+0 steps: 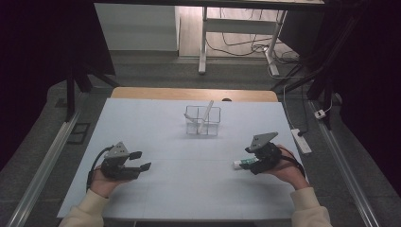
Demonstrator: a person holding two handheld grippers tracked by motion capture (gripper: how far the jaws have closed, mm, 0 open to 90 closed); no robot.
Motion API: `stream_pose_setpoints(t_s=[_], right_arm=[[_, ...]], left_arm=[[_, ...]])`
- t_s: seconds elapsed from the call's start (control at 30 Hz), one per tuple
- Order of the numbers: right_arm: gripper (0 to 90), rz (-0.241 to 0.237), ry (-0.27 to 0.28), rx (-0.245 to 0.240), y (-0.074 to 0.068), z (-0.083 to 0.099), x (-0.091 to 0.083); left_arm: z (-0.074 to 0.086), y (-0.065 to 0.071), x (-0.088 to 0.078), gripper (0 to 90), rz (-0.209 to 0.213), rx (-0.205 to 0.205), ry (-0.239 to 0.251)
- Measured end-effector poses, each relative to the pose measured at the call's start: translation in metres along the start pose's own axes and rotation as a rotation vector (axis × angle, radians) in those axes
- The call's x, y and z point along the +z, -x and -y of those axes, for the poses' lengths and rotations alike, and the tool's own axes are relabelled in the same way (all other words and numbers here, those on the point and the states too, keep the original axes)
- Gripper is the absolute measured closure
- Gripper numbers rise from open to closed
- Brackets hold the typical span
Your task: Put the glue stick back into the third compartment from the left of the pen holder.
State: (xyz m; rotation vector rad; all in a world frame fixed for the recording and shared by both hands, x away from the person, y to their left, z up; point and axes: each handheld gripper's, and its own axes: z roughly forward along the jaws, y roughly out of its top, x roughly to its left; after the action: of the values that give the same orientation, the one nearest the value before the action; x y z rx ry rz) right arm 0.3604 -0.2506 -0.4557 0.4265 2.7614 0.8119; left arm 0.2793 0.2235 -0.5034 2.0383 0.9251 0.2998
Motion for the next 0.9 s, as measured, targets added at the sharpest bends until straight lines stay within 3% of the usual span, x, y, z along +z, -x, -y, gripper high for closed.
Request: stream_pose_setpoints(t_s=[0.27, 0.4, 0.9], right_arm=[[31.9, -0.047, -0.073, -0.061, 0.006, -0.012, 0.013], [31.9, -0.083, -0.123, -0.054, 0.008, -0.012, 0.020], [32.8, -0.112, -0.166, -0.086, 0.004, -0.001, 0.030]], left_arm=[[0.000, 0.001, 0.002, 37.5, 0.006, 0.005, -0.005], [0.000, 0.000, 0.002, 37.5, 0.005, 0.000, -0.006], [0.000, 0.000, 0.002, 37.2, 0.002, 0.004, -0.011]])
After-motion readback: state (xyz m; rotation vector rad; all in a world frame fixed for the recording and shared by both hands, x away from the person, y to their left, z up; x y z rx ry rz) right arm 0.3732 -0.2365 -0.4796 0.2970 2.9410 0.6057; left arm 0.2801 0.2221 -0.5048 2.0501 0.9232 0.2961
